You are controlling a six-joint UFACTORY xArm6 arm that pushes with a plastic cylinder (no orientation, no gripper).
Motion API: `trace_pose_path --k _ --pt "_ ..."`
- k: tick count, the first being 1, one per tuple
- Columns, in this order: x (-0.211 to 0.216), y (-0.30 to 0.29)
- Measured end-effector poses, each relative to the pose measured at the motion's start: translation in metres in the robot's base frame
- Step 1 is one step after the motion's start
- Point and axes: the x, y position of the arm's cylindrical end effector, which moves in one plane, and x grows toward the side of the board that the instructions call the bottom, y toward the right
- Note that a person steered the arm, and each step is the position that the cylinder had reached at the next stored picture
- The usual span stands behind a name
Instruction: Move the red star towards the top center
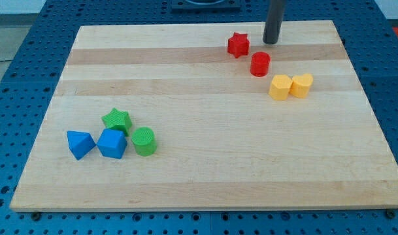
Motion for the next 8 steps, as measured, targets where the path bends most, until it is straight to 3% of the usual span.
trace_pose_path --k 1,2,6,8 --pt "0.025 -0.024" --pt "0.019 -0.048" --pt "-0.064 -0.075" --pt "-0.040 -0.087"
